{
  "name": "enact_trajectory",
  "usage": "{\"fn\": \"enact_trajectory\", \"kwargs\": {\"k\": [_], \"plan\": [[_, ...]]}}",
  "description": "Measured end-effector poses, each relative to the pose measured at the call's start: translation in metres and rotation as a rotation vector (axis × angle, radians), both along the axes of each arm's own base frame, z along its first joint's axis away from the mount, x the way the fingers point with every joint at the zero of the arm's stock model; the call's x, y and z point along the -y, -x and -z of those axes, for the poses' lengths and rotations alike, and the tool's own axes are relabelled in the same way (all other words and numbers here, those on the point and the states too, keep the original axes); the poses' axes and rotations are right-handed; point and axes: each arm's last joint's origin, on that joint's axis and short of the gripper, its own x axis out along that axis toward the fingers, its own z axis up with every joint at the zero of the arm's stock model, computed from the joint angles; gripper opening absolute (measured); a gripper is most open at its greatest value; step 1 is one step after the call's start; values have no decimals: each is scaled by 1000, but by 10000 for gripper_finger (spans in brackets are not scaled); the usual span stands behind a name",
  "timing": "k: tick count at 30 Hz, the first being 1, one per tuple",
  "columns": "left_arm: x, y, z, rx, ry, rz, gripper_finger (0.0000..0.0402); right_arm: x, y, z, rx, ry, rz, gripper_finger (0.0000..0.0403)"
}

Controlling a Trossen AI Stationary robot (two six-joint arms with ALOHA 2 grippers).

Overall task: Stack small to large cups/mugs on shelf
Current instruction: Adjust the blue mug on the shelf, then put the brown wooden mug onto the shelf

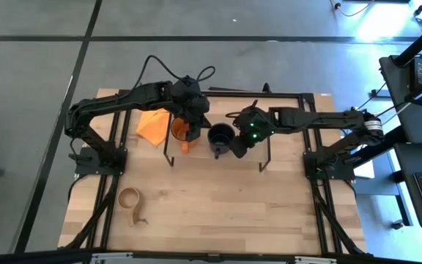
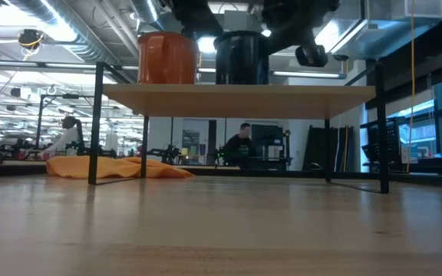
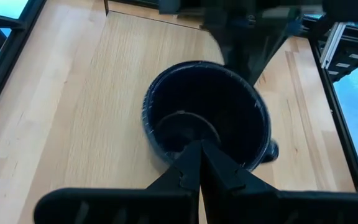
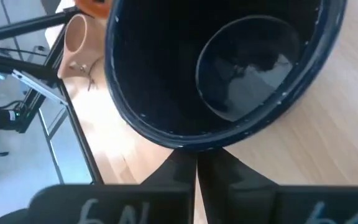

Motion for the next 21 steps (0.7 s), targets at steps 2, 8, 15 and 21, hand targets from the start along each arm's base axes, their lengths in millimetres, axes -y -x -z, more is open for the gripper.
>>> {"fn": "enact_trajectory", "kwargs": {"k": [2,8,15,21], "plan": [[0,0,0,-2,2,-1,0,2,-5,6,-10,2,-3,14],[0,0,1,-9,4,-3,0,10,-12,17,-41,17,10,14],[0,1,1,-18,6,-3,0,25,-12,15,-17,45,51,14],[0,2,3,-37,-20,-15,0,28,-12,15,-9,31,47,14]]}}
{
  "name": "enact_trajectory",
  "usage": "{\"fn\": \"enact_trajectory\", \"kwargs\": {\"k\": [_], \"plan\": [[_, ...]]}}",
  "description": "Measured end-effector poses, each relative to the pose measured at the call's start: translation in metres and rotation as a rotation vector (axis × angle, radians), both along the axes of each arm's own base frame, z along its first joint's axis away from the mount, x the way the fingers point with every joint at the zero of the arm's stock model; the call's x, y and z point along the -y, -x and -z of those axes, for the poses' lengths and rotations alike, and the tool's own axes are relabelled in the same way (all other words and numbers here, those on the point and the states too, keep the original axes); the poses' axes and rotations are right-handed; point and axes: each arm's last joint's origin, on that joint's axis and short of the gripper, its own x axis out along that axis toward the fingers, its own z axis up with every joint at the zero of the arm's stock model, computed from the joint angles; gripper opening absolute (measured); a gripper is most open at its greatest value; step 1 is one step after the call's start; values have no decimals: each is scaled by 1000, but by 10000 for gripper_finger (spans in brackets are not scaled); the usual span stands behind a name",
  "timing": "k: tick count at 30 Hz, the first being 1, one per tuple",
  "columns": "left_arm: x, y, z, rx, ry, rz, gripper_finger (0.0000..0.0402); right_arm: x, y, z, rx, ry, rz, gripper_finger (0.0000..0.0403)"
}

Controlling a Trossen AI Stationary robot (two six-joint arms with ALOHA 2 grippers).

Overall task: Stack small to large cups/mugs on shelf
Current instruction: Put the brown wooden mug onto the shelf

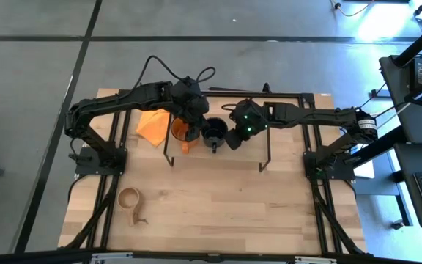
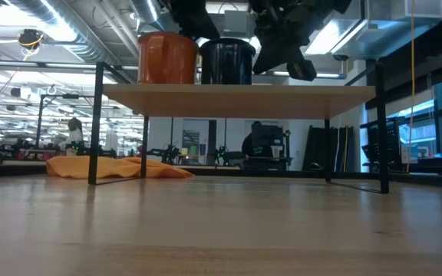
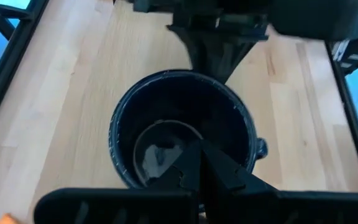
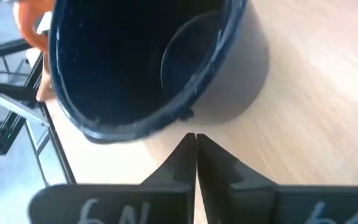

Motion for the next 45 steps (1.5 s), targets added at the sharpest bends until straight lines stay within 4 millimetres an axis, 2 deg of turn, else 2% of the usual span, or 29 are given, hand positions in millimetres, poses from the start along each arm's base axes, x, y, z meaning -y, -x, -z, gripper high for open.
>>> {"fn": "enact_trajectory", "kwargs": {"k": [4,9,14,18,23,26,30,36,38,41,45], "plan": [[1,6,-4,-7,-21,-6,0,-6,1,1,-12,-36,-52,14],[15,31,-35,105,-64,-6,0,-13,-2,-1,19,-15,-109,14],[37,74,-56,61,-134,-84,0,-20,-12,-11,184,-27,-229,14],[64,114,-63,-31,-145,-116,0,-34,-17,-20,281,26,-322,14],[107,152,-79,73,-92,-88,0,-56,-26,-53,474,252,-377,14],[124,166,-83,108,-24,-90,0,-61,-29,-75,589,308,-379,14],[142,168,-66,90,63,-53,0,-58,-31,-96,711,282,-313,14],[176,150,-15,151,181,117,0,-61,-30,-126,930,254,-364,14],[184,156,8,27,282,129,0,-63,-29,-132,946,237,-375,14],[194,177,42,-262,351,66,0,-66,-28,-134,938,206,-380,14],[201,202,63,-508,358,-85,0,-74,-28,-126,857,161,-399,14]]}}
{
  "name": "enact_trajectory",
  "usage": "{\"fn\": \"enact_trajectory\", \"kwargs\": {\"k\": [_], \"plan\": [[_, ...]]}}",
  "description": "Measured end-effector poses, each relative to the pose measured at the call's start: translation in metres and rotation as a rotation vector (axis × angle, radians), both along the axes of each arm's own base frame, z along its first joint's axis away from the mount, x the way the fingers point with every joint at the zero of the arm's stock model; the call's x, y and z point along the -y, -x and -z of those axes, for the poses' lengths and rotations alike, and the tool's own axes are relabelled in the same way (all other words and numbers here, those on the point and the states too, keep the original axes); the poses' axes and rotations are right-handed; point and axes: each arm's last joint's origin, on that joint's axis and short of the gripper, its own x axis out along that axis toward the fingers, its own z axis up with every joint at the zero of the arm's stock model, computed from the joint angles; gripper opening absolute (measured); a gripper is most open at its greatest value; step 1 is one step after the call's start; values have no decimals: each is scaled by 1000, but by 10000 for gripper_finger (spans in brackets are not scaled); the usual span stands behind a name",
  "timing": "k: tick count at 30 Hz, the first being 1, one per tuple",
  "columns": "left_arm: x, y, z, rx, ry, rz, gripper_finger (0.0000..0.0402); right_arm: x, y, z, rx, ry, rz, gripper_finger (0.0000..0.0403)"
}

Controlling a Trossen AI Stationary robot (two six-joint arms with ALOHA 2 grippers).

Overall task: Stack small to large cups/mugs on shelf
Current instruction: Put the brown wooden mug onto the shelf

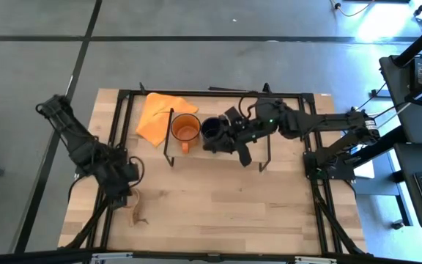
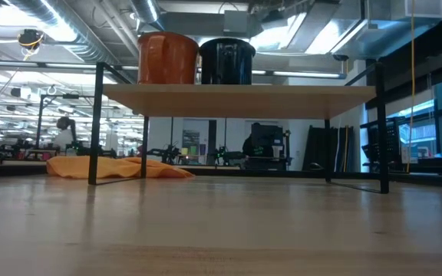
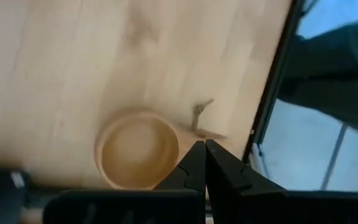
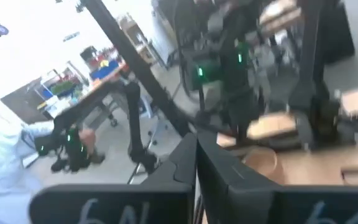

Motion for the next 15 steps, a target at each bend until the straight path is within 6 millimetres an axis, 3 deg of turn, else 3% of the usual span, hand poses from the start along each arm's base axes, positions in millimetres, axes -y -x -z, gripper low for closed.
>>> {"fn": "enact_trajectory", "kwargs": {"k": [6,15], "plan": [[10,11,13,-35,6,-160,0,-7,1,14,-137,17,34,15],[19,18,65,-128,-7,-294,0,-7,1,14,-132,41,44,15]]}}
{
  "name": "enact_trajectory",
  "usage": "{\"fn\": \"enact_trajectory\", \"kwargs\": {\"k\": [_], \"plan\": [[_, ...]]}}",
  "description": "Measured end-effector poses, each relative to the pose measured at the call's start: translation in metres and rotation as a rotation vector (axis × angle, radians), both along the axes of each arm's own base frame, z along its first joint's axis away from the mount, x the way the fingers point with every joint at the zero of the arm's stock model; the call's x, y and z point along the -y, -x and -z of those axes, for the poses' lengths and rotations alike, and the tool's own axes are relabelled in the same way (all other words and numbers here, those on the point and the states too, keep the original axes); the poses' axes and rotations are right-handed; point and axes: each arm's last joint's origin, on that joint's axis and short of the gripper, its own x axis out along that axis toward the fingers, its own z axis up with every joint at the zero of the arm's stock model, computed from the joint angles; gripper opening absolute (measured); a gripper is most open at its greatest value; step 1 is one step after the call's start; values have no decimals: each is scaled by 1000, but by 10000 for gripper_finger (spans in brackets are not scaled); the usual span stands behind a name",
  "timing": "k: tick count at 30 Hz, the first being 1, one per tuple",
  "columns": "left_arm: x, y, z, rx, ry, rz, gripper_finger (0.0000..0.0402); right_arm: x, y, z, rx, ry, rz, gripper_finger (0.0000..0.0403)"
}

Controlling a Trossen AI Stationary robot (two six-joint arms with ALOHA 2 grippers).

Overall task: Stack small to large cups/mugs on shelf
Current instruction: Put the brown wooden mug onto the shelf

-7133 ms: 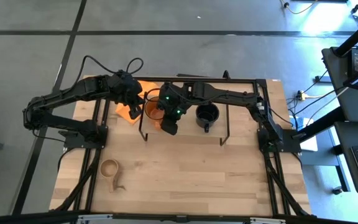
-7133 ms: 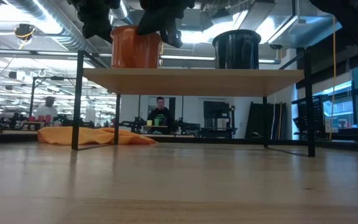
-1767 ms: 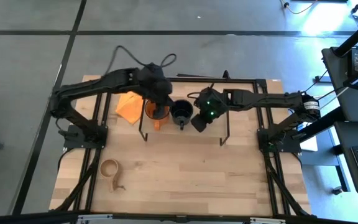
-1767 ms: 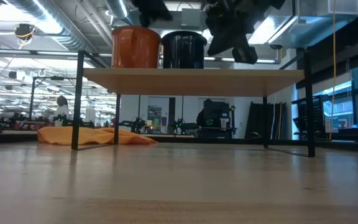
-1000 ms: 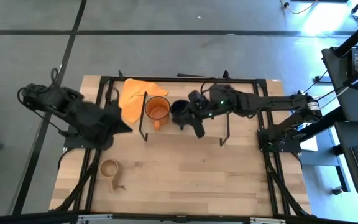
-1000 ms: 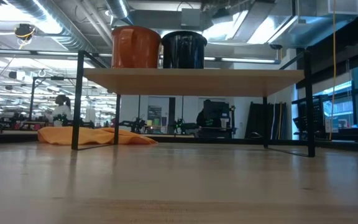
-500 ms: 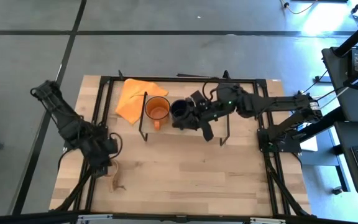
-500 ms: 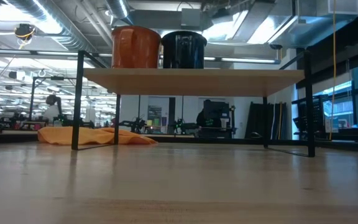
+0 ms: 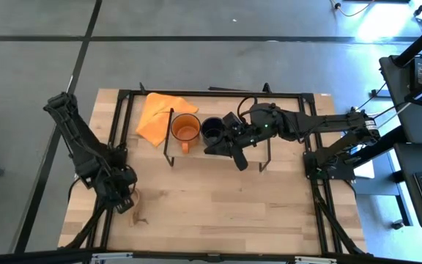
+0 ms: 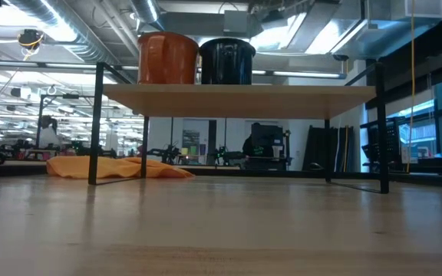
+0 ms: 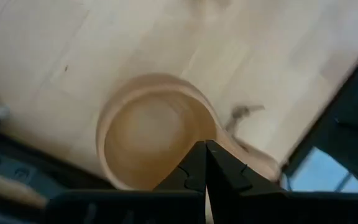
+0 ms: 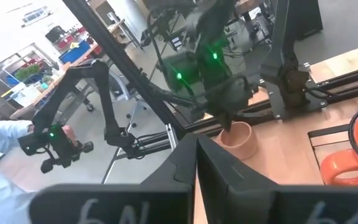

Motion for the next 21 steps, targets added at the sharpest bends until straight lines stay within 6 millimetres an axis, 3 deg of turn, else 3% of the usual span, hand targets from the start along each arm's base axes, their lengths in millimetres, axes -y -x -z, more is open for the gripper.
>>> {"fn": "enact_trajectory", "kwargs": {"k": [10,15,21], "plan": [[4,-5,65,5,-25,-93,0,2,0,0,3,8,2,14],[7,-24,69,170,-8,-112,0,8,-1,0,0,7,21,14],[9,-66,62,466,-8,-21,0,17,-1,1,-5,4,46,14]]}}
